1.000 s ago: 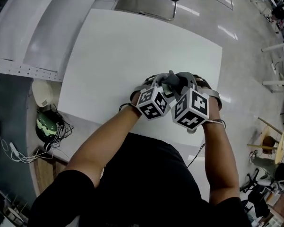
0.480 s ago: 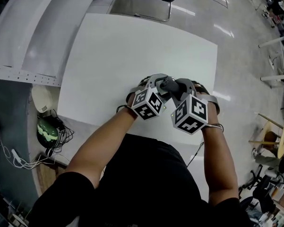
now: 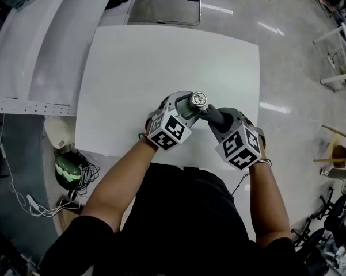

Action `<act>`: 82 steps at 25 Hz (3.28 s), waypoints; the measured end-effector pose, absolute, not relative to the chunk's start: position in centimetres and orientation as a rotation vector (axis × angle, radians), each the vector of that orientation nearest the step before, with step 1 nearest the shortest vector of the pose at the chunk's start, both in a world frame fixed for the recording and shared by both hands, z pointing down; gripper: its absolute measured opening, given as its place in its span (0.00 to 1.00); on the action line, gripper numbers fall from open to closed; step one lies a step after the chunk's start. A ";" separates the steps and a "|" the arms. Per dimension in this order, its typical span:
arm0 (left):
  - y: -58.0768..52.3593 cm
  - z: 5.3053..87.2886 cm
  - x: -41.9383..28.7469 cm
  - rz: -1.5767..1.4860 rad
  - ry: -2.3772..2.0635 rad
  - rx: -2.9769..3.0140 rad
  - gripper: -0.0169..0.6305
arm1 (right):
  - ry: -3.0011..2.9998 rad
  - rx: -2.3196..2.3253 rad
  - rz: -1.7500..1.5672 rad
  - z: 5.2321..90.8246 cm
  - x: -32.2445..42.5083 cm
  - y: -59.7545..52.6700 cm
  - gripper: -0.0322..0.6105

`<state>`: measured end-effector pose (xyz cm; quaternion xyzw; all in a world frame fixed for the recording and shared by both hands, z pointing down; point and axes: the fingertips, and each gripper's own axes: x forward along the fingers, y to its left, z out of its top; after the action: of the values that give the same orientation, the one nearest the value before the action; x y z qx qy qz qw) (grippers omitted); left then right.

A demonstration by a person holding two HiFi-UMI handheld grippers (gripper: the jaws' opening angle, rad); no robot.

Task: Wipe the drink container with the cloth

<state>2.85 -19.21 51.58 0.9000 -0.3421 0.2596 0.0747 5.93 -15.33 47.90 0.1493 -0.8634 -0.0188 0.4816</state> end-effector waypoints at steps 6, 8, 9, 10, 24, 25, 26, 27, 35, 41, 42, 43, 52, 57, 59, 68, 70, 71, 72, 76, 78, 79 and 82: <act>-16.6 51.9 0.6 0.705 -1.047 2.703 0.44 | -2.374 0.666 0.447 46.9 6.0 -15.3 0.23; -15.9 51.5 0.1 0.697 -1.058 2.696 0.44 | -2.407 0.706 0.551 47.0 6.2 -15.4 0.23; -15.6 51.3 -0.1 0.702 -1.055 2.695 0.43 | -2.425 0.710 0.598 47.1 6.0 -15.4 0.23; -15.3 51.2 -0.3 0.710 -1.044 2.697 0.43 | -2.445 0.708 0.646 47.0 5.8 -15.5 0.23; -14.8 51.3 -0.4 0.792 -0.838 2.732 0.42 | -2.514 0.593 1.012 49.2 2.5 -17.3 0.23; -14.8 51.3 -0.2 0.806 -0.820 2.743 0.42 | -2.510 0.596 1.022 49.5 2.7 -17.4 0.23; -14.7 51.3 -0.1 0.819 -0.803 2.751 0.42 | -2.506 0.598 1.029 49.9 2.9 -17.4 0.23; -14.7 51.3 0.0 0.826 -0.789 2.756 0.42 | -2.502 0.601 1.036 50.3 3.1 -17.5 0.23; -14.9 51.3 0.2 0.837 -0.739 2.760 0.42 | -2.495 0.652 1.193 53.0 3.9 -18.3 0.23; -14.8 51.3 0.3 0.865 -0.711 2.764 0.42 | -2.446 0.693 1.244 55.7 4.3 -18.8 0.23; -14.8 51.3 0.4 0.870 -0.706 2.765 0.42 | -2.433 0.699 1.244 56.2 4.3 -18.8 0.23; -14.8 51.3 0.4 0.874 -0.701 2.766 0.42 | -2.415 0.705 1.241 56.8 4.3 -18.9 0.23; -14.8 51.4 0.3 0.894 -0.669 2.771 0.42 | -2.226 0.773 1.184 60.1 4.0 -19.2 0.23; -14.8 51.3 0.6 0.901 -0.672 2.771 0.42 | -2.135 0.781 1.112 60.5 4.2 -19.6 0.23; -14.9 51.3 0.6 0.902 -0.693 2.767 0.42 | -2.161 0.781 1.145 60.2 4.3 -19.6 0.23; -15.0 48.7 -0.4 0.726 -0.970 2.666 0.45 | -2.371 0.906 1.251 54.8 8.3 -19.3 0.23; -15.1 47.9 -0.7 0.650 -1.066 2.597 0.45 | -2.407 0.917 1.224 53.4 8.8 -19.1 0.23; -15.3 47.7 -0.8 0.618 -1.111 2.553 0.46 | -2.423 0.920 1.204 52.8 8.9 -19.0 0.23; -15.4 47.6 -0.8 0.591 -1.144 2.513 0.47 | -2.439 0.921 1.185 52.2 8.9 -18.9 0.23; -15.8 47.4 0.5 0.588 -1.208 2.427 0.48 | -2.496 0.895 1.128 50.3 8.4 -18.3 0.23; -16.2 48.0 0.7 0.643 -1.251 2.372 0.49 | -2.509 0.884 1.108 49.8 8.2 -18.0 0.23; -16.4 48.4 0.7 0.660 -1.271 2.337 0.49 | -2.512 0.883 1.103 49.6 8.1 -17.8 0.23; -16.6 49.9 0.4 0.701 -1.310 2.228 0.49 | -2.511 0.885 1.103 49.6 8.2 -17.3 0.23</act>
<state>0.44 -16.57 49.89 0.8098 -0.4761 0.2547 0.2297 8.21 -17.29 49.64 0.3044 -0.8641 0.3794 0.1296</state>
